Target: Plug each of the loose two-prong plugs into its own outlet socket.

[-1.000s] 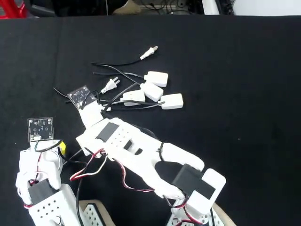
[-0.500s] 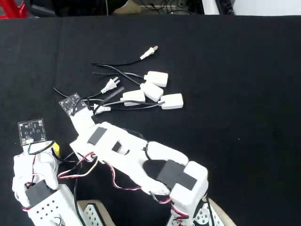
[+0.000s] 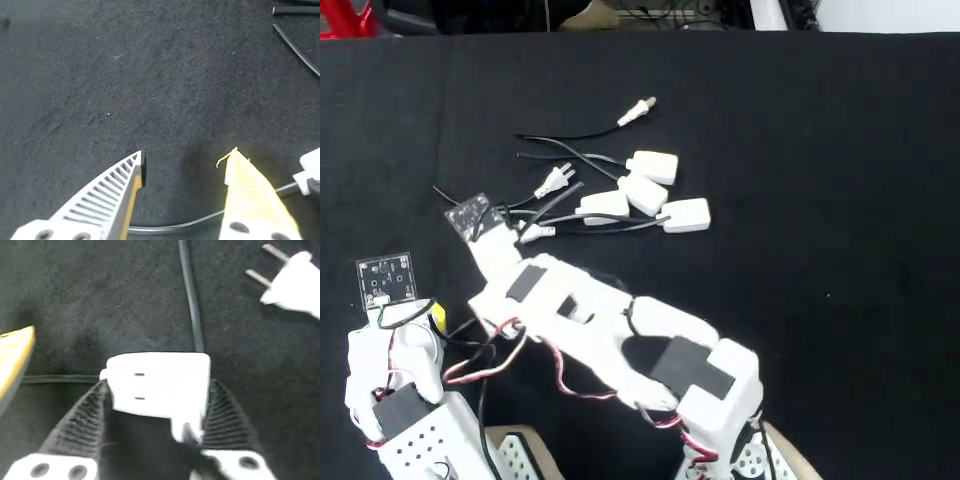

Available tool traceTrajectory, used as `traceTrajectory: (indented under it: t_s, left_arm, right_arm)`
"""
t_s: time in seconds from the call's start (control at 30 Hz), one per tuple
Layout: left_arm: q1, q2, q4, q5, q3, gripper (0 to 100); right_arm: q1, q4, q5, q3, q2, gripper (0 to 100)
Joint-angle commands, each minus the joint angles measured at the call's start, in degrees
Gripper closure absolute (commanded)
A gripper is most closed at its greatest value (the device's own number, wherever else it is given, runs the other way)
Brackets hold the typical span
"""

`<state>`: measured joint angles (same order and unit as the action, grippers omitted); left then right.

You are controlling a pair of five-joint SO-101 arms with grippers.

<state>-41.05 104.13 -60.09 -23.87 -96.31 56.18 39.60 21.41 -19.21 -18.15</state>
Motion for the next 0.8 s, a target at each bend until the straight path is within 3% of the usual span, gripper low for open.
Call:
traceTrajectory:
  t_s: [0.0,0.3,0.77]
  left_arm:
    - [-0.6,0.3,0.0,0.5,0.2,73]
    - [-0.6,0.3,0.0,0.5,0.2,73]
    - [-0.1,0.3,0.0,0.5,0.2,73]
  right_arm:
    - [-3.4,0.3,-2.0,1.9,0.2,96.9]
    - [-5.1,2.5,-2.4,1.6,2.7,97.4]
    - [-8.4,5.9,-5.5,-13.7,30.5,98.5]
